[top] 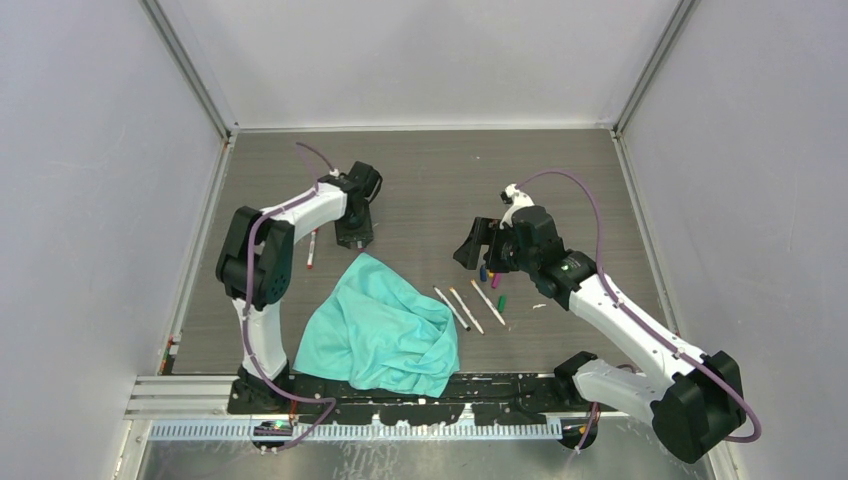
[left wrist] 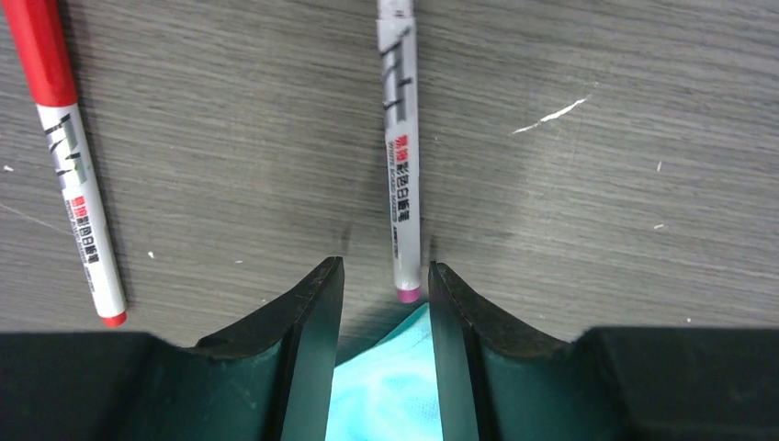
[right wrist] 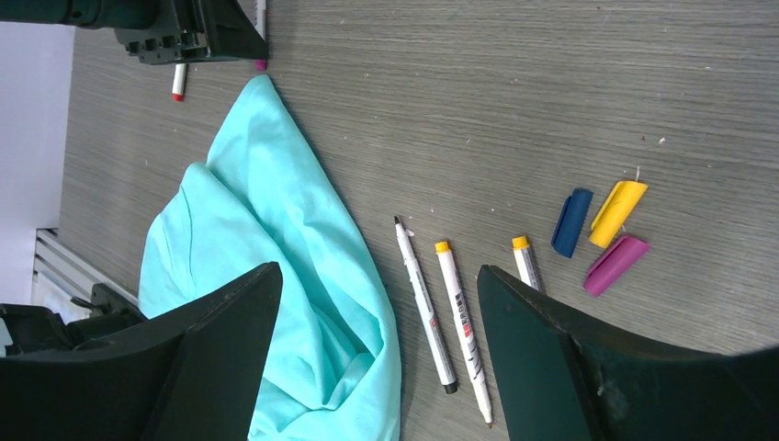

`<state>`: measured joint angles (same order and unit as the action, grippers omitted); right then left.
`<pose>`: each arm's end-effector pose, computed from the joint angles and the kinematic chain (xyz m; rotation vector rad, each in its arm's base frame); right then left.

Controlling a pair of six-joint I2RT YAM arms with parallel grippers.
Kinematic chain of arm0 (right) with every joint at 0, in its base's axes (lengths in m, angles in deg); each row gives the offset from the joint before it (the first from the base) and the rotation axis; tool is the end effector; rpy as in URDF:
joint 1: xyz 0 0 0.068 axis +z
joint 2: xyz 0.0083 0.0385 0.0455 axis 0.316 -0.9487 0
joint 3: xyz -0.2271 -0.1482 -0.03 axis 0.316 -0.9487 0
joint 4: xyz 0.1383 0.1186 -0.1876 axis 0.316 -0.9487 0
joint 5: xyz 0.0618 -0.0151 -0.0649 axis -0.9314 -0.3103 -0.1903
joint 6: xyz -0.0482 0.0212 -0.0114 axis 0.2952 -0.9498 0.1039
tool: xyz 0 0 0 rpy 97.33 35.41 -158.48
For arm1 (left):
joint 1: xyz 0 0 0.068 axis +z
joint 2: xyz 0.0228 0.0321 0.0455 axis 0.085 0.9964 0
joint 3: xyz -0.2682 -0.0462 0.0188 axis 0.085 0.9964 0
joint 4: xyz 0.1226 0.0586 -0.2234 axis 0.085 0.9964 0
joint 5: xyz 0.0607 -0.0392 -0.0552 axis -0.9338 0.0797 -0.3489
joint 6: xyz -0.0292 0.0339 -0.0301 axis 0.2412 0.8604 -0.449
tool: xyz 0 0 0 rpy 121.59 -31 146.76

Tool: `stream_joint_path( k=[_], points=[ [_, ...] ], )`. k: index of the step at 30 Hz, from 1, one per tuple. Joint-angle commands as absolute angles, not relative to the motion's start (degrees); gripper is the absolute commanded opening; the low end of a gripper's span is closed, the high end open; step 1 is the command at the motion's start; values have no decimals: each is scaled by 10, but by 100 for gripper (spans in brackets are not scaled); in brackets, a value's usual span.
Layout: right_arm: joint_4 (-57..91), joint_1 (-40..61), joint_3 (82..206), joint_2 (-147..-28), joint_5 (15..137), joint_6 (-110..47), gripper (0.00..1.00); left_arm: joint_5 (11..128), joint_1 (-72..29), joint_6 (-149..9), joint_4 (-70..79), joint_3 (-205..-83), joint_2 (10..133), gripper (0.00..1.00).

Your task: Insert the pens into the pen caps

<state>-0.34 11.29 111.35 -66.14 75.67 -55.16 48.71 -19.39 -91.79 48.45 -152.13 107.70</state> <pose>0.1962 0.1179 0.2675 -0.0697 2.2596 0.7418 0.3577 -0.1526 0.1768 -0.2710 2.7716 0.0763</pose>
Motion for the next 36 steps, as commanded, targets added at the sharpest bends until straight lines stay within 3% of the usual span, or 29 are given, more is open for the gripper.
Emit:
stream_joint_path(
  k=[1,14,24,29,36],
  points=[
    [27,112,1117,-657,749,-560,84,479,-196,-913,477,-1552,1090,39],
    [19,112,1118,-659,760,-566,84,478,-191,-889,449,-1514,1084,1],
    [16,112,1139,-620,758,-580,83,489,-190,-805,449,-1476,923,0],
    [82,113,1138,-596,673,-593,86,613,-190,-746,441,-1460,808,0],
    [319,112,1080,-581,502,-671,90,941,-196,-730,322,-1361,672,0]
  ],
)
